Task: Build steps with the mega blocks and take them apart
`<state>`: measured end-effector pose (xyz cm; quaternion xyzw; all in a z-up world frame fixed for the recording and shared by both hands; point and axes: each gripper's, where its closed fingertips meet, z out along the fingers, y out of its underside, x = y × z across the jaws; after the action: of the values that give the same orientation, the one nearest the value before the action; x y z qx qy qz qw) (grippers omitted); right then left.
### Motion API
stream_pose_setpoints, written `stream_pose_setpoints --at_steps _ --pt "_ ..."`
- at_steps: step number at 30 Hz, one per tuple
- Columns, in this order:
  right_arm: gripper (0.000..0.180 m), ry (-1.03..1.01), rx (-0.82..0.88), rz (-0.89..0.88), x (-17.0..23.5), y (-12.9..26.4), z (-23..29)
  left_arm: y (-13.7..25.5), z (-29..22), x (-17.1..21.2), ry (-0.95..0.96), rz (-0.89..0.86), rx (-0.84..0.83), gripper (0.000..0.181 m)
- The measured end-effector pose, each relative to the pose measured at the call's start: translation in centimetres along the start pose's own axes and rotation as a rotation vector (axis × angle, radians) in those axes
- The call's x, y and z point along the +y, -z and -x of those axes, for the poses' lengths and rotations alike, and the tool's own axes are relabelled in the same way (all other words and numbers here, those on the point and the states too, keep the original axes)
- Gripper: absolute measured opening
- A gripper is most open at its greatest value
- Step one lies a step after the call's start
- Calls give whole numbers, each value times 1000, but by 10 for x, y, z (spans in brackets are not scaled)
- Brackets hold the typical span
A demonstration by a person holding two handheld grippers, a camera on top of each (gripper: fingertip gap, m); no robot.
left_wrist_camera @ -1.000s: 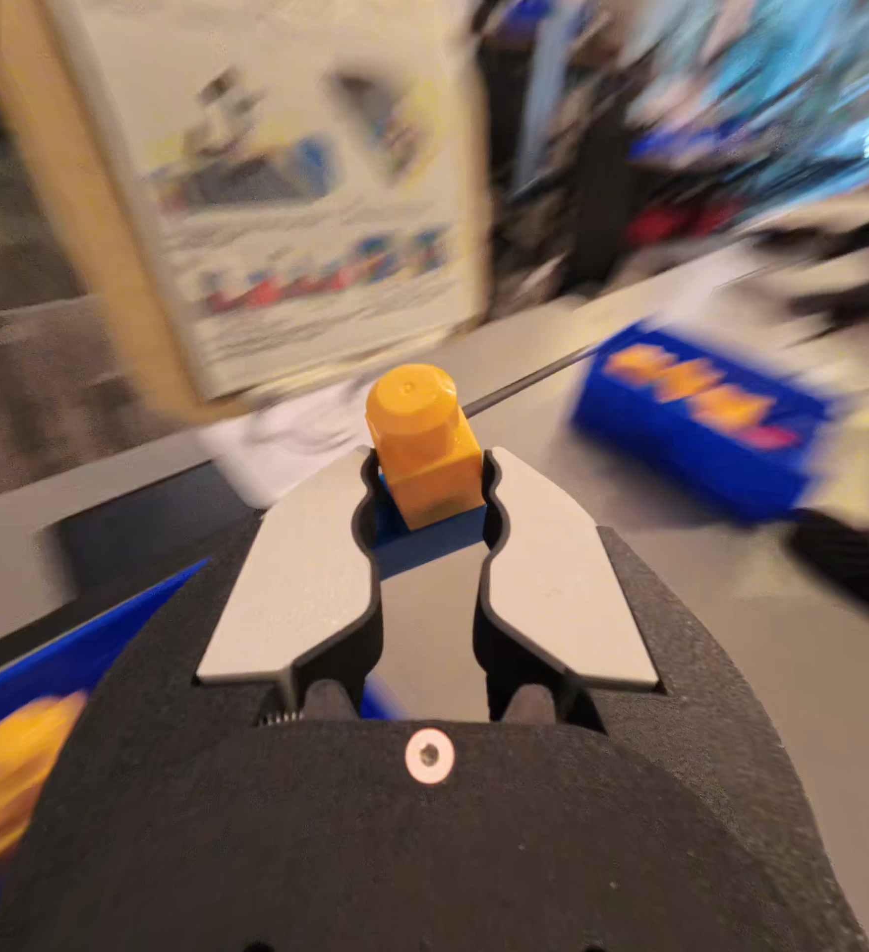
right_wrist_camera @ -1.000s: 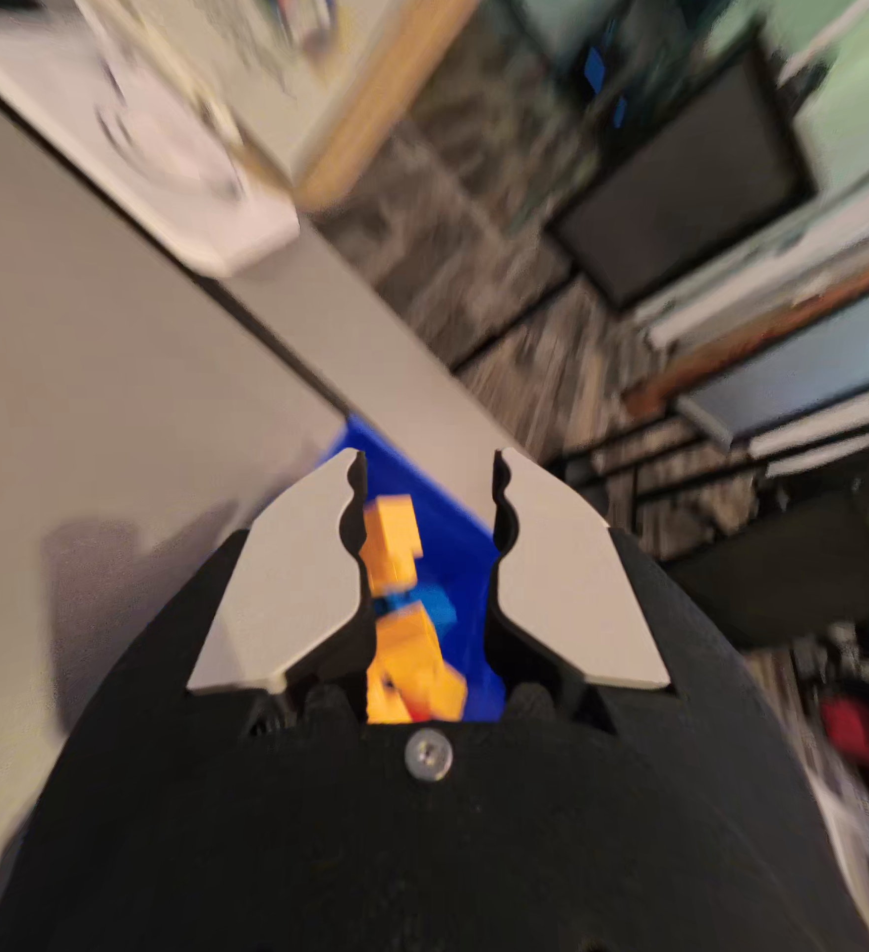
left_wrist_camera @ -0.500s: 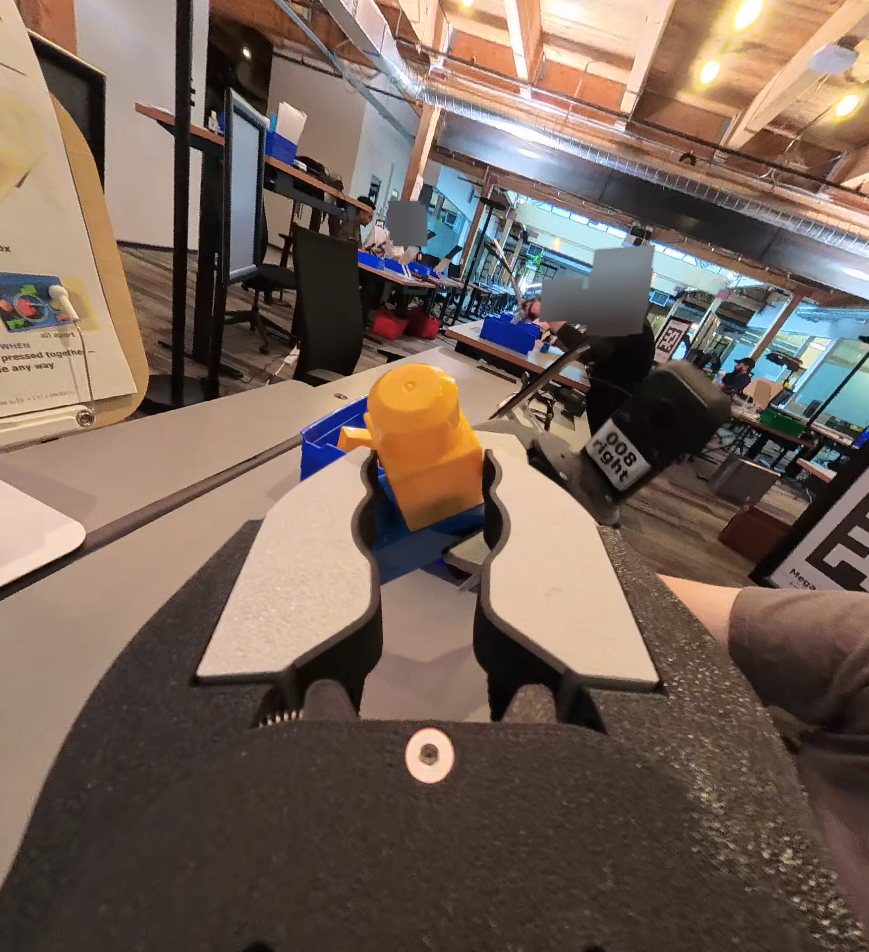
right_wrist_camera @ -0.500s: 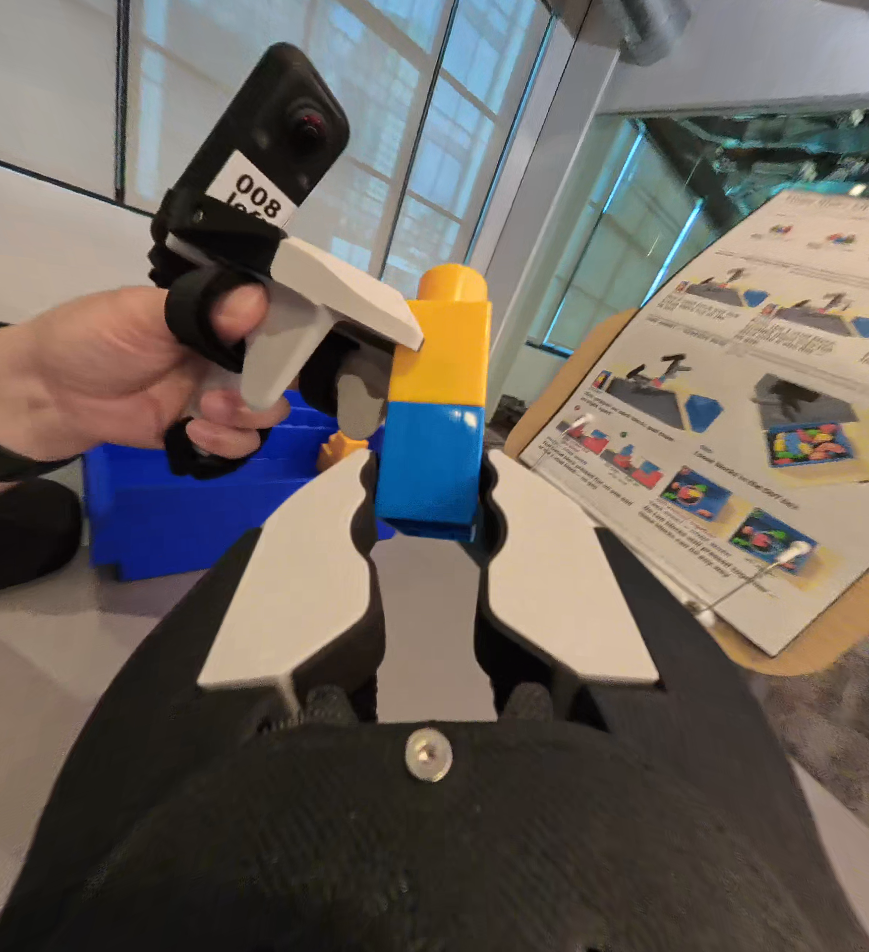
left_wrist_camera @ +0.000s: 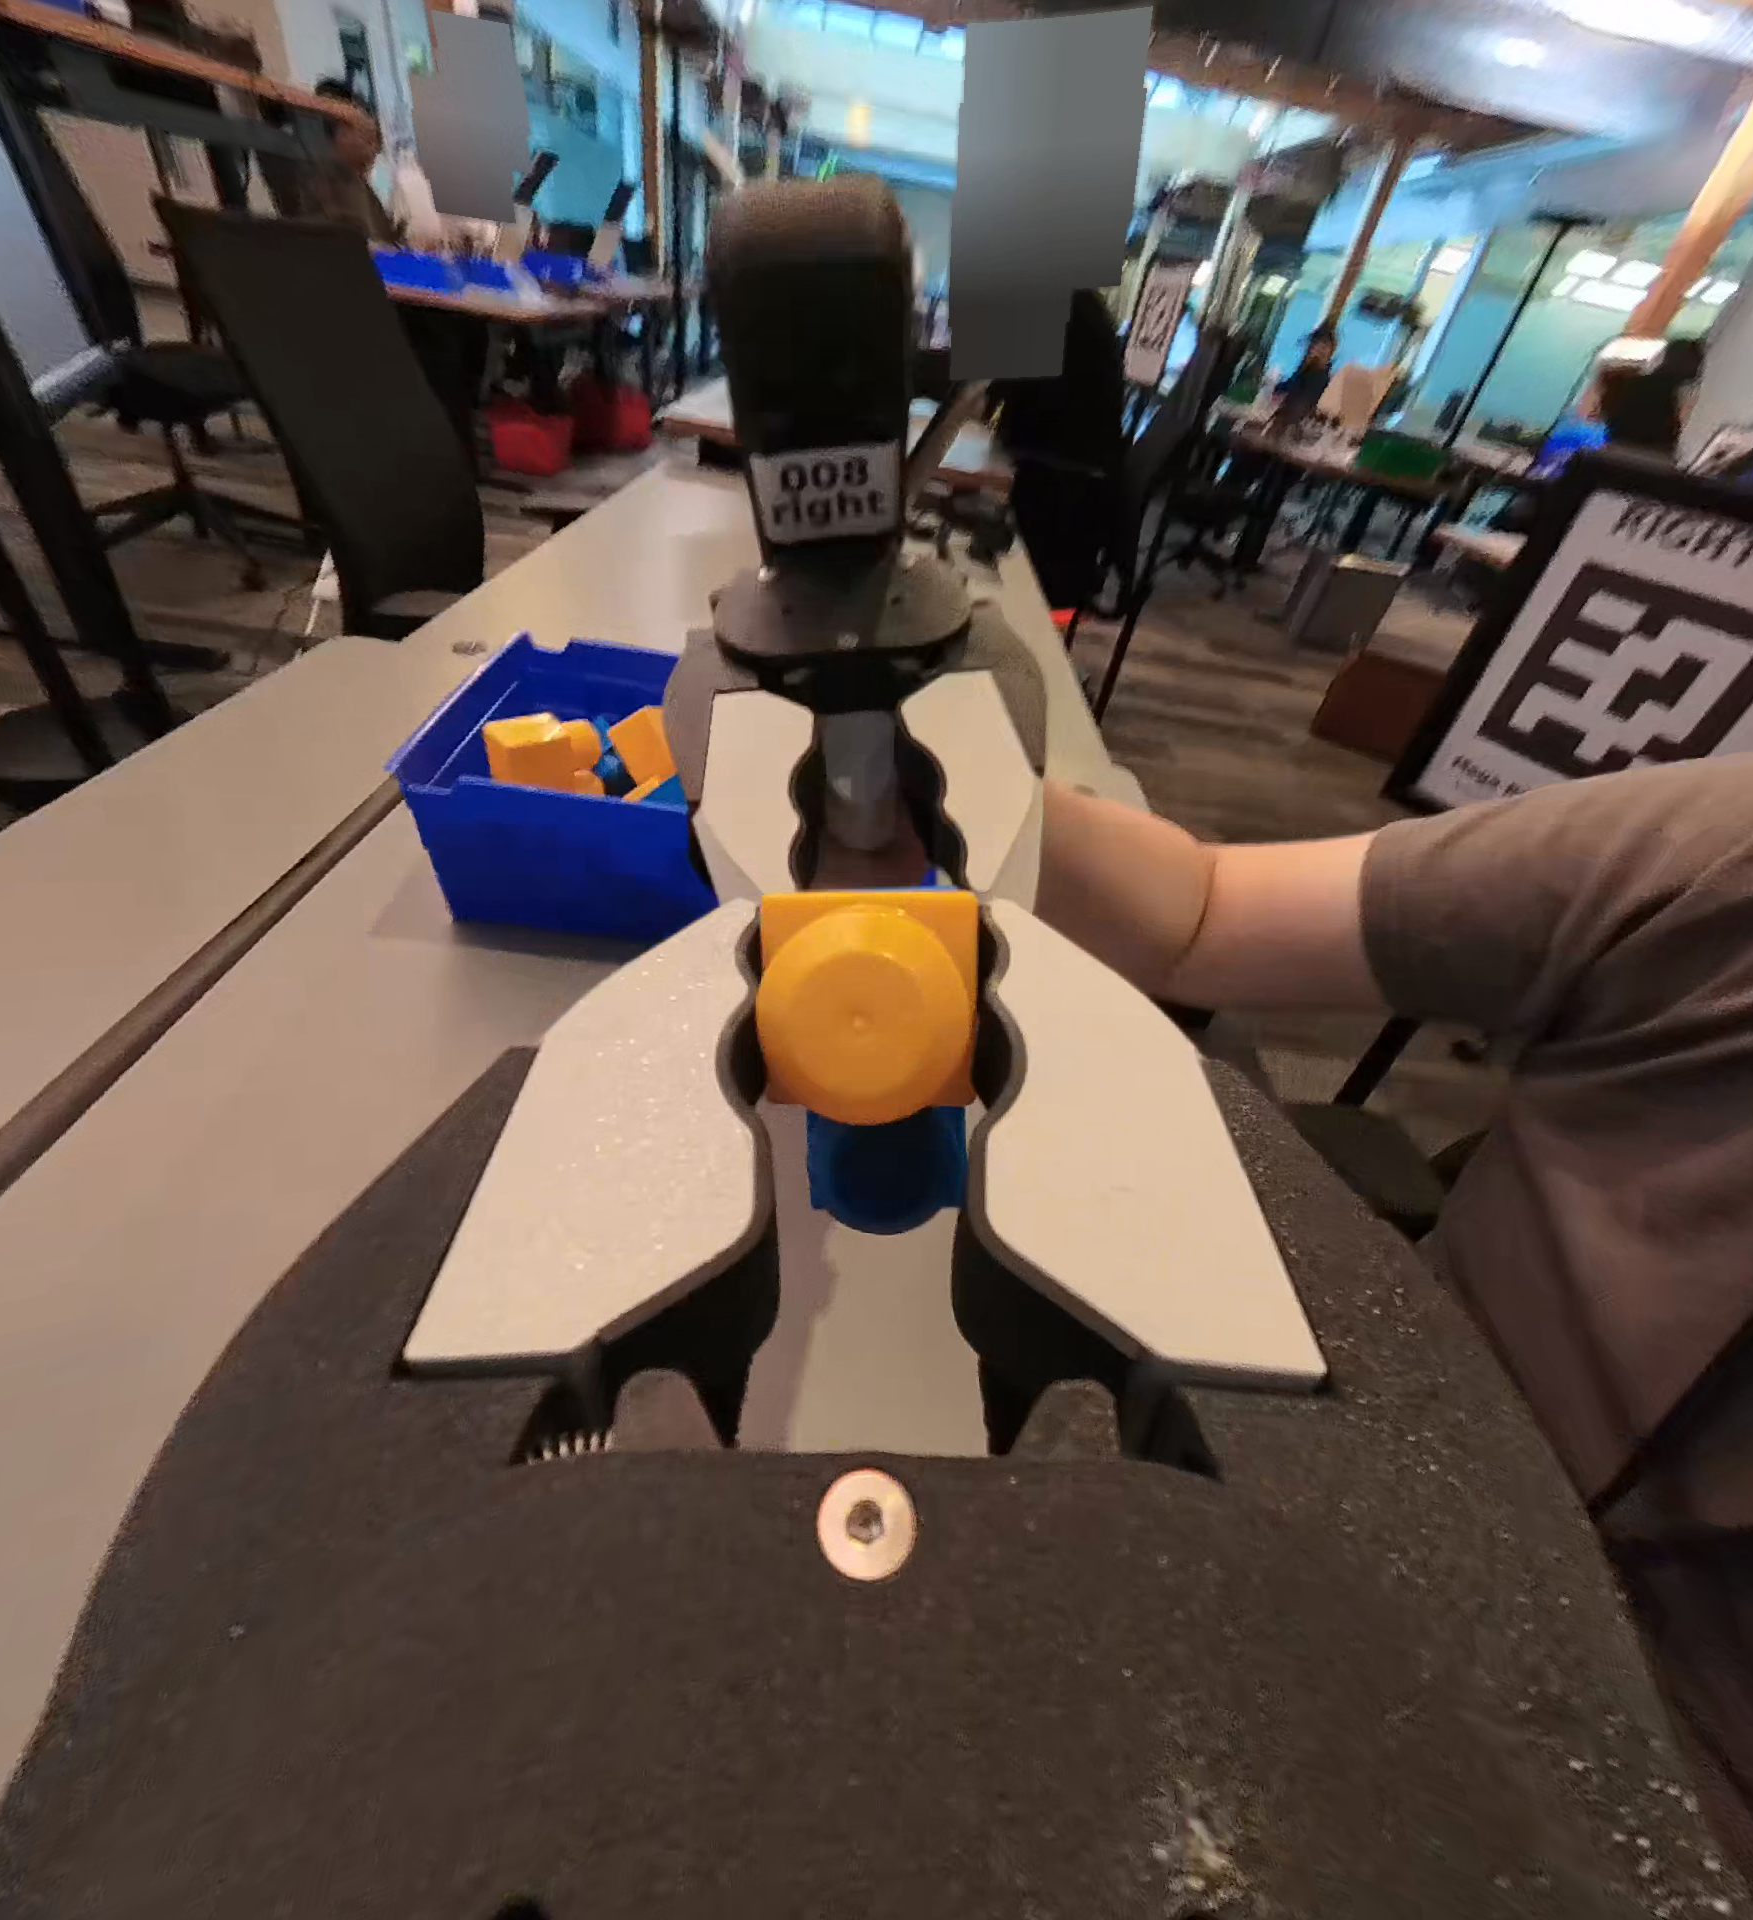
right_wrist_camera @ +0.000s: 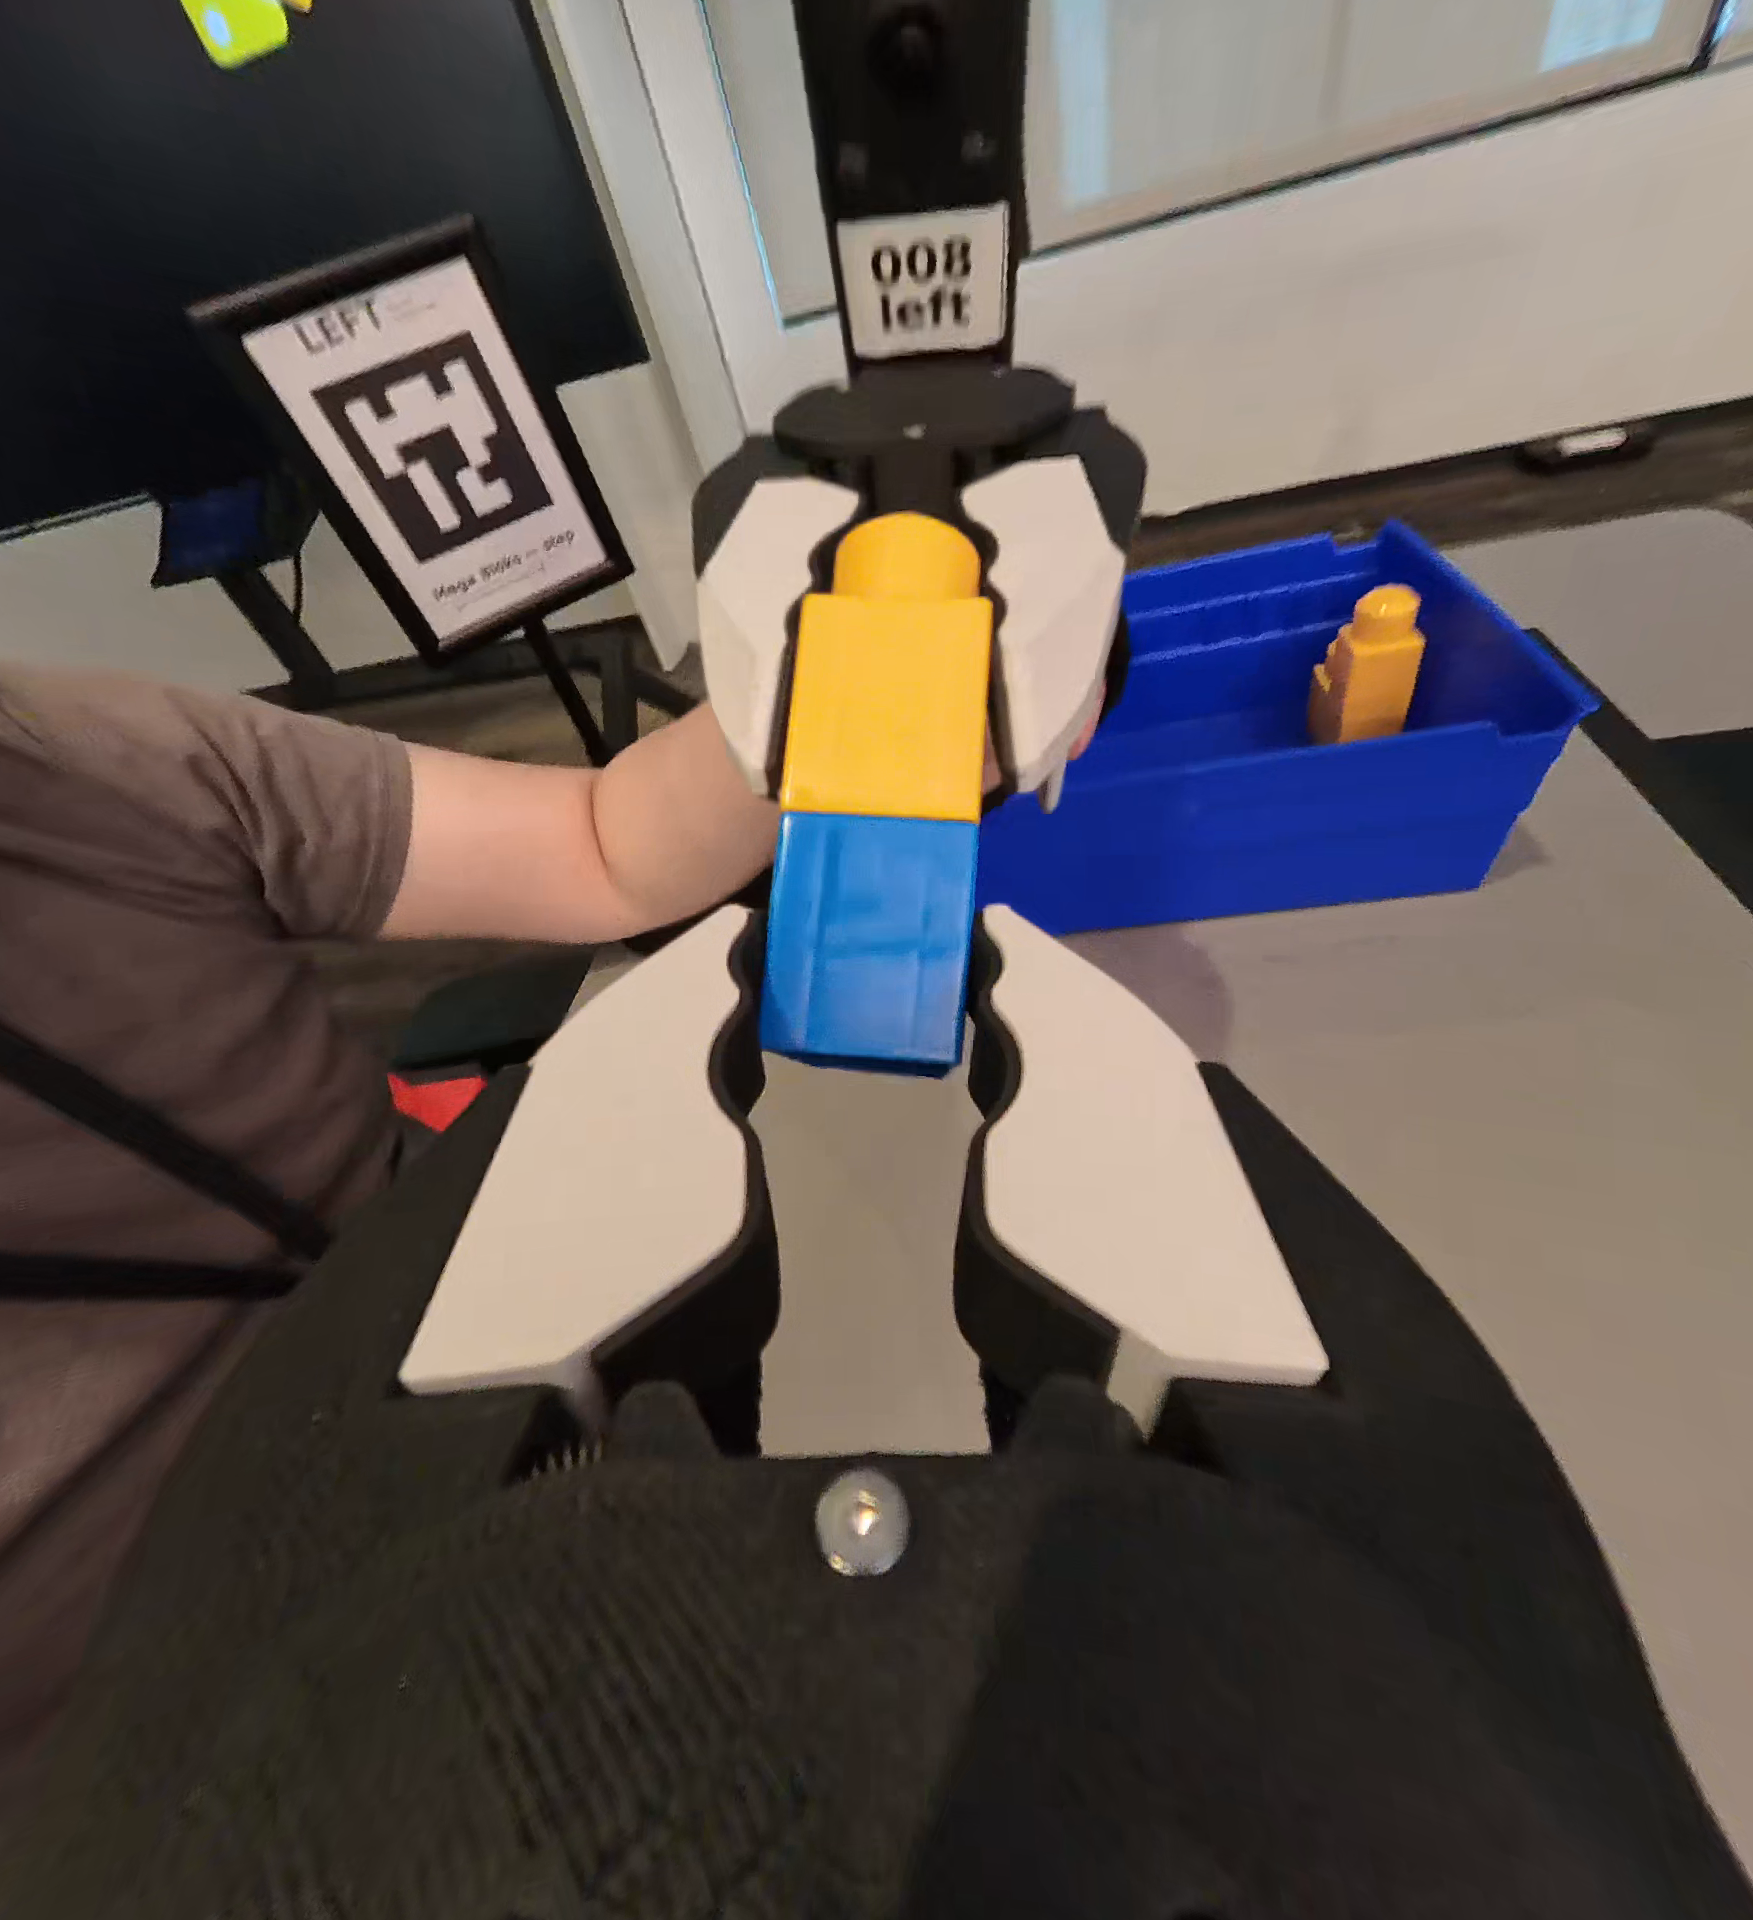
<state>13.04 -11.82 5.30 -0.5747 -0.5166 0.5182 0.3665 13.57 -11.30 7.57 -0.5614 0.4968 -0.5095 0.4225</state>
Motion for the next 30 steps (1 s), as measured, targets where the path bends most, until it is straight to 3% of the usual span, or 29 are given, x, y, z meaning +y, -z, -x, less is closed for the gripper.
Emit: stream_pose_setpoints --at_steps 3,8,9,11,13,16,18,21,24,27,30 --pt "37 -1 -11 55 8 6 -3 0 3 0 -41 60 -58 36" --pt "37 86 121 261 29 55 -17 89 11 -64 28 -280 -126 36" --pt "37 93 202 288 28 76 -22 101 15 -64 16 -286 -172 36" --pt "38 78 533 386 36 141 -53 111 18 -63 -23 -253 -238 36" --pt "38 -54 808 539 71 219 -72 106 11 -62 -52 -225 -227 36" --pt "38 -373 1023 685 136 307 -79 92 8 -55 -52 -176 -212 37" --pt "38 -504 1084 689 162 337 -83 80 11 -46 -18 -141 -197 36" --pt "40 -484 1145 604 159 352 -95 63 16 -35 59 -114 -158 36" --pt "65 -214 1244 506 104 345 -103 45 19 -22 161 -90 -102 37" --pt "70 286 1177 378 21 279 -93 31 23 -16 265 -108 -55 36" --pt "63 844 997 196 -45 175 -45 23 26 -17 336 -169 -52 36"
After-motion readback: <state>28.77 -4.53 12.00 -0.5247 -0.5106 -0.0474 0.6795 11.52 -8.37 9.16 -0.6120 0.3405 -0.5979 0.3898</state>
